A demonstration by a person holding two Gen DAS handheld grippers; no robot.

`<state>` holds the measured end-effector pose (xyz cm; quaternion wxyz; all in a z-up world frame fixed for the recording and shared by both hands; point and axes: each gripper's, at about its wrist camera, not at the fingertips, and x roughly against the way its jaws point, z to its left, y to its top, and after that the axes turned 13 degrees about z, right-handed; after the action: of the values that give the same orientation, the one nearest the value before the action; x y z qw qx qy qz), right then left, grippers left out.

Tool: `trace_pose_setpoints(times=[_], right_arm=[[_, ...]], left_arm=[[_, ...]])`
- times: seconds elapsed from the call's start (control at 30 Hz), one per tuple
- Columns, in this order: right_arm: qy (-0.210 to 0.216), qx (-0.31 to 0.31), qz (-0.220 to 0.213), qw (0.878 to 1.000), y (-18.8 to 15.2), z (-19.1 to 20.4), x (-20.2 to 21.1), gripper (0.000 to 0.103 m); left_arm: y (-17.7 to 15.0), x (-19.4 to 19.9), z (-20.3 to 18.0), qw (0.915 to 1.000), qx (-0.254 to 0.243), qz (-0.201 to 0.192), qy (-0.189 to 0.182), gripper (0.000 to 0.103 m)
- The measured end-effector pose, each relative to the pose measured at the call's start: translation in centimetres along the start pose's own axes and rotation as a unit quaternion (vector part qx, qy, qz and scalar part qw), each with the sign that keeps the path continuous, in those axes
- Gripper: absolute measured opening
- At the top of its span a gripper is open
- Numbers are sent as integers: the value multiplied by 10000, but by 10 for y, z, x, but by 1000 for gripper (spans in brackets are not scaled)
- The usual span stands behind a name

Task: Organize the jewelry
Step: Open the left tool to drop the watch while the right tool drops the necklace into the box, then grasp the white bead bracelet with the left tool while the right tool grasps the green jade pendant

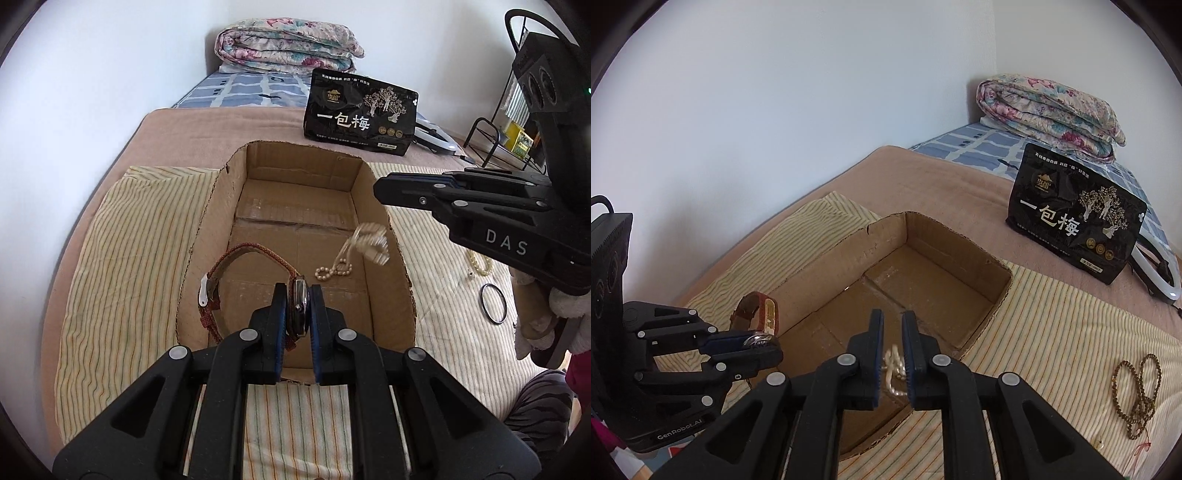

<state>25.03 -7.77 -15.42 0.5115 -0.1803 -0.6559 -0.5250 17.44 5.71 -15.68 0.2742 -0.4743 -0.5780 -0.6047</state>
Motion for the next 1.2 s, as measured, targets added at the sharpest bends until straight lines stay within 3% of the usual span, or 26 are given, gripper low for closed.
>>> trace_pose_setpoints(times=[0.03,0.1,0.17,0.2,0.23,0.4,0.47,0.6,0.73,1.03,1.2], right_arm=[[-17,0,-20,10000,1,0,0,29],[-42,-12,-45,10000,1,1,2,31],[-73,-34,-63,9999,1,1,5,39],[-99,-50,-84,9999,0,1,8,44],[-116,-64,-117,9998,-1,1,10,53],[-165,-138,-231,9995,-4,-3,23,60],[-198,-143,-272,9993,-6,-4,29,68],[-238,-179,-355,9989,-11,-7,41,71],[-275,-230,-434,9984,-19,-13,57,82],[-550,-598,-600,9949,-62,-46,97,99],[-854,-931,-638,9899,-95,-78,121,100]], left_arm=[[0,0,-1,10000,0,0,36,10],[0,2,-1,10000,3,-16,70,12],[1,3,0,9999,56,-18,95,23],[1,4,1,9999,94,-29,99,39],[1,5,2,9998,125,-64,106,44],[0,13,6,9996,236,-146,99,44],[-1,16,6,9995,271,-163,88,44],[-1,21,0,9994,275,-202,97,44],[-3,27,-9,9994,216,-235,94,44],[-6,36,-38,9996,11,-289,-2,47],[-6,36,-59,9995,-122,-281,-65,50]])
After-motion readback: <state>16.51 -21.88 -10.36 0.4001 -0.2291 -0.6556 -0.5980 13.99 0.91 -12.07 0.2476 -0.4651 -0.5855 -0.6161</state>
